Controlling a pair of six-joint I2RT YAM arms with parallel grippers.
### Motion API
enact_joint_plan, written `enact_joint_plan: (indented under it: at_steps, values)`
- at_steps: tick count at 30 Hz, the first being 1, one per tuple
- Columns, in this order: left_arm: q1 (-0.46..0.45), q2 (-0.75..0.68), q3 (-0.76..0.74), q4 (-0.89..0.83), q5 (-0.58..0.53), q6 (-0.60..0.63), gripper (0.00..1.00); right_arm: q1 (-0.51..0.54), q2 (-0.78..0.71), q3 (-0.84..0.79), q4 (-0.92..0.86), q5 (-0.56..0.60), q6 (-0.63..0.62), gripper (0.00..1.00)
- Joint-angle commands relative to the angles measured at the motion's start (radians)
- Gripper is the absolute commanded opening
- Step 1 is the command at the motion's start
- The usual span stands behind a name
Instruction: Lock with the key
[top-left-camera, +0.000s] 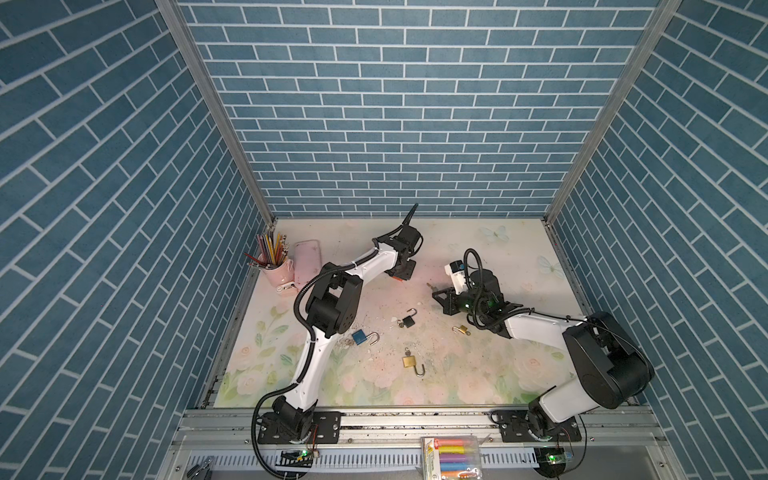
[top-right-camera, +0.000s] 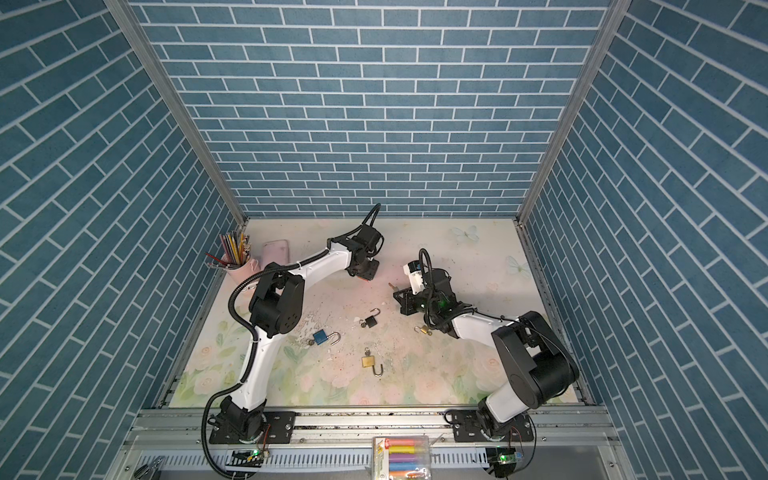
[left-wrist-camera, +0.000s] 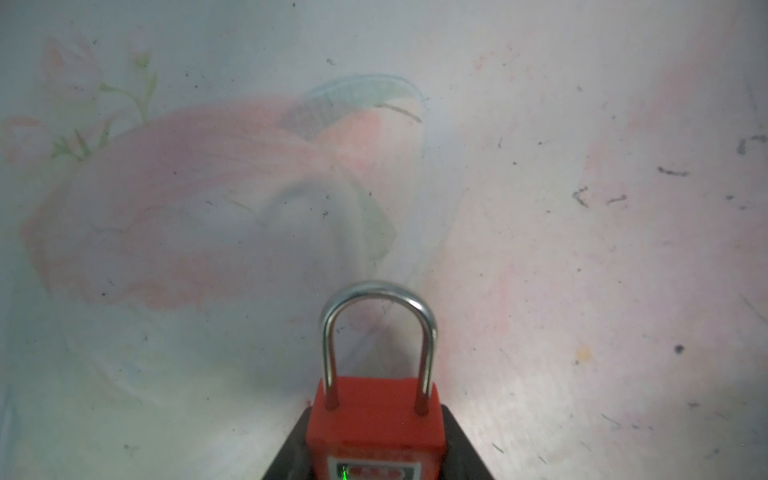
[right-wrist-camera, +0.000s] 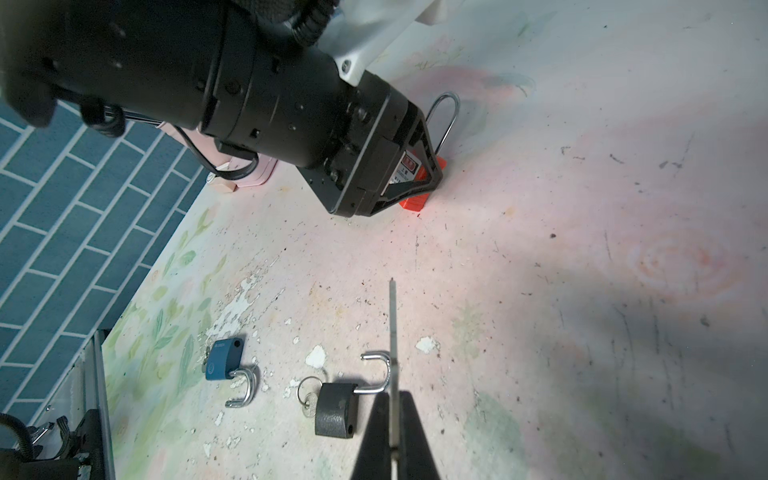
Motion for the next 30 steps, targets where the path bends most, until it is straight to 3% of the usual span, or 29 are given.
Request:
enact_joint_plan:
  at_steps: [1,6,13,24,30]
  values:
    - [0.003,0.018,0.009,0.007,0.021,0.021,0.24,-0.004,0.017,0.014,0.016,-0.008,0.017,0.0]
    - [0.01,0.006,-0.008,0.027,0.035,0.027,0.37,-0.004,0.016,0.014,0.016,-0.008,0.018,0.0]
    - [0.022,-0.016,-0.029,0.056,0.055,0.024,0.45,-0.004,0.013,0.013,0.012,-0.007,0.016,0.0]
    - [0.024,-0.036,-0.052,0.079,0.061,0.025,0.51,-0.005,0.008,0.013,0.009,-0.005,0.013,0.0]
    - [0.024,-0.175,-0.121,0.175,0.083,0.019,0.54,-0.005,0.009,0.019,0.004,-0.002,0.018,0.0]
